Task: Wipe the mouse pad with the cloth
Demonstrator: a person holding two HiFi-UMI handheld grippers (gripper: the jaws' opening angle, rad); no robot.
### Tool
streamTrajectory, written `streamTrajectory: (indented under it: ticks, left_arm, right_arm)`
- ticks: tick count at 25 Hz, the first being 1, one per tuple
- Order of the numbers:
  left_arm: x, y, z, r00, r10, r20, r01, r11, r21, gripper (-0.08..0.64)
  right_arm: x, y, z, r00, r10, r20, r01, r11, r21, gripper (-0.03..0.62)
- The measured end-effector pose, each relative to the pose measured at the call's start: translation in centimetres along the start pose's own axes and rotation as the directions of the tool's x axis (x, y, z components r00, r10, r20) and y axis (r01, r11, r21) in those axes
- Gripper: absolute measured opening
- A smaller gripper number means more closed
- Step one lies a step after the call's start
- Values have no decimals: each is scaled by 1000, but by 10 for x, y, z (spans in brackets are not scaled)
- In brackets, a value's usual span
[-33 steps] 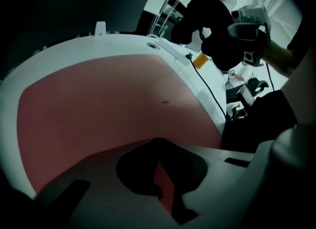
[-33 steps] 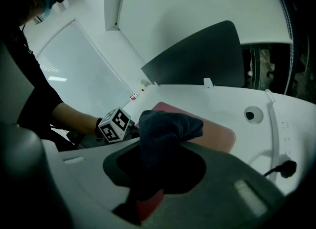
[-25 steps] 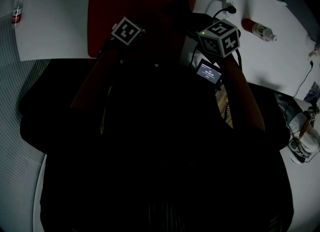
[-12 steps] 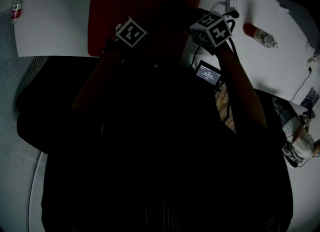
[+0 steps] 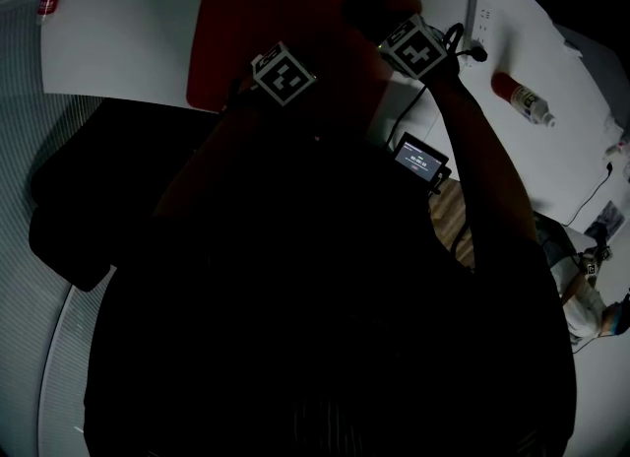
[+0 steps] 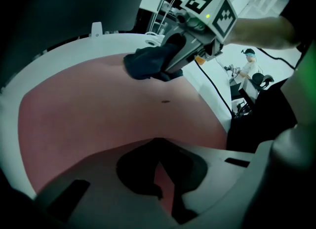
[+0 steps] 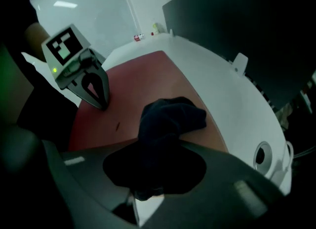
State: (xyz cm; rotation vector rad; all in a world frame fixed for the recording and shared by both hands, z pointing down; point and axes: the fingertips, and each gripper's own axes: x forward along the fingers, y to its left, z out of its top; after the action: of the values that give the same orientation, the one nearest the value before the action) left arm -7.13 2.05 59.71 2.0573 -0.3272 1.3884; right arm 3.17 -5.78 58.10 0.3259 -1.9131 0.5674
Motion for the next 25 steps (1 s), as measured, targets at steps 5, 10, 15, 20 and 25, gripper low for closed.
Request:
streamTrajectory:
  ticks: [5,10,15,20,25]
  left_arm:
    - [-1,-1,-1,1000,-3,-2,3,1000,3,6]
    - [2,-1,2,1000,3,-30,-1,999,49,6]
    - [2,-1,1,999,18,-46,-15,998,58,6]
    - [4,0,3,998,3,-68,3,996,84,6]
    - [3,1,0,998,8,-61,-4,997,72,6]
  right_arm:
    - [5,-1,0,1000,-15,14,15,999,30,84]
    - [7,4,-2,1000,-30,1,30,999,-20,80]
    - [33,113,0,991,122,-60,-134,950,-283,80]
    - [46,159,-1,966,240,-101,-260,906,-335,80]
    - [37,118,1,926,377,16,-377,926,-22,77]
